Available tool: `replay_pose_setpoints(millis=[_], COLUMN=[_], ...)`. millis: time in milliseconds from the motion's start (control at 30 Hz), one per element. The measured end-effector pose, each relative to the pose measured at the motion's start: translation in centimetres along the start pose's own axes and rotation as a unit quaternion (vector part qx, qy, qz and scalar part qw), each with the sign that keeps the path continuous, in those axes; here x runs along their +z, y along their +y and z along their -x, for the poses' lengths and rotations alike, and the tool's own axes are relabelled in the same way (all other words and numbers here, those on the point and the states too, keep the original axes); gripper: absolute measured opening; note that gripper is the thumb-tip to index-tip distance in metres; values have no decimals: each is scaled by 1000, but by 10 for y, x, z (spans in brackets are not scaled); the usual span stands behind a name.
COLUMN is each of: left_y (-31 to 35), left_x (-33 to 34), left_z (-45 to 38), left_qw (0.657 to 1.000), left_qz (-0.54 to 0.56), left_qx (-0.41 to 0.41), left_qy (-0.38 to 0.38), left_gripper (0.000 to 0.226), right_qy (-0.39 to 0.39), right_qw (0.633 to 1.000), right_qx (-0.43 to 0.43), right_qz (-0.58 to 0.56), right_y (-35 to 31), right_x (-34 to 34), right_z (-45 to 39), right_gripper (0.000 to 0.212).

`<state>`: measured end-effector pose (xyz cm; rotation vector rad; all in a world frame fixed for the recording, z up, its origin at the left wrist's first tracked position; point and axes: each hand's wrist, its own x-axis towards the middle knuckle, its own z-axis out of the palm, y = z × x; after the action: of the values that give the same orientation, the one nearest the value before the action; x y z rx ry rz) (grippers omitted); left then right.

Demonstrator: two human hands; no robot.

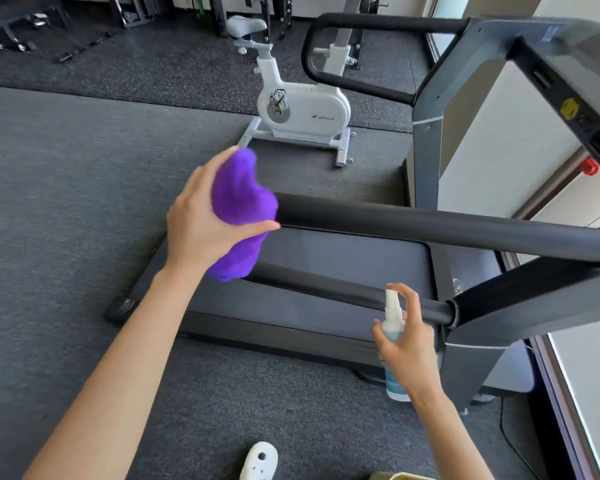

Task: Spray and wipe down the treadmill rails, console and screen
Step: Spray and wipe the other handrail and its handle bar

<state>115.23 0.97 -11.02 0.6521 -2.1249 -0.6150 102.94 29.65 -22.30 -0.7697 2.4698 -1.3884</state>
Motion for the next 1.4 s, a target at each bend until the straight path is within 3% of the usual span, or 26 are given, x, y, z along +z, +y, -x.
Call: replay_pose_setpoints(millis=[100, 167, 333, 500, 600, 667, 1000, 1167, 1400], left_y=[-34, -38, -20, -9, 4, 16, 75, 116, 168], left_x=[12, 34, 84, 113, 133, 149, 220, 254, 287], left_z=[28, 46, 59, 66, 69, 73, 103, 115, 144], left_qw=[984, 960, 867, 761, 679, 651, 655, 635, 630], left_qz=[93, 121, 148, 223, 287, 301, 304, 311, 334], left_qx=[-141, -209, -345, -483, -568, -593, -619, -657, -687], left_qy=[60, 139, 328, 371, 367, 365, 309, 261, 142], left_gripper=[93, 86, 94, 100, 106, 109, 108, 105, 100], right_qy=[-9, -17, -19, -3, 6, 10, 36, 70, 111], right_qw=[1000, 1000, 1000, 1000, 1000, 1000, 999, 997, 993], right_qx=[-1, -1, -13, -19, -9, -4, 11, 26, 45], right_qz=[3, 4, -9, -10, -15, -16, 3, -3, 10], right_y=[0, -1, -9, -9, -5, -1, 31, 46, 56], right_x=[3, 7, 11, 4, -3, -9, -54, -82, -111], right_z=[-1, -3, -12, -15, -13, -10, 5, 19, 39], right_gripper=[60, 60, 58, 59, 59, 60, 64, 69, 64])
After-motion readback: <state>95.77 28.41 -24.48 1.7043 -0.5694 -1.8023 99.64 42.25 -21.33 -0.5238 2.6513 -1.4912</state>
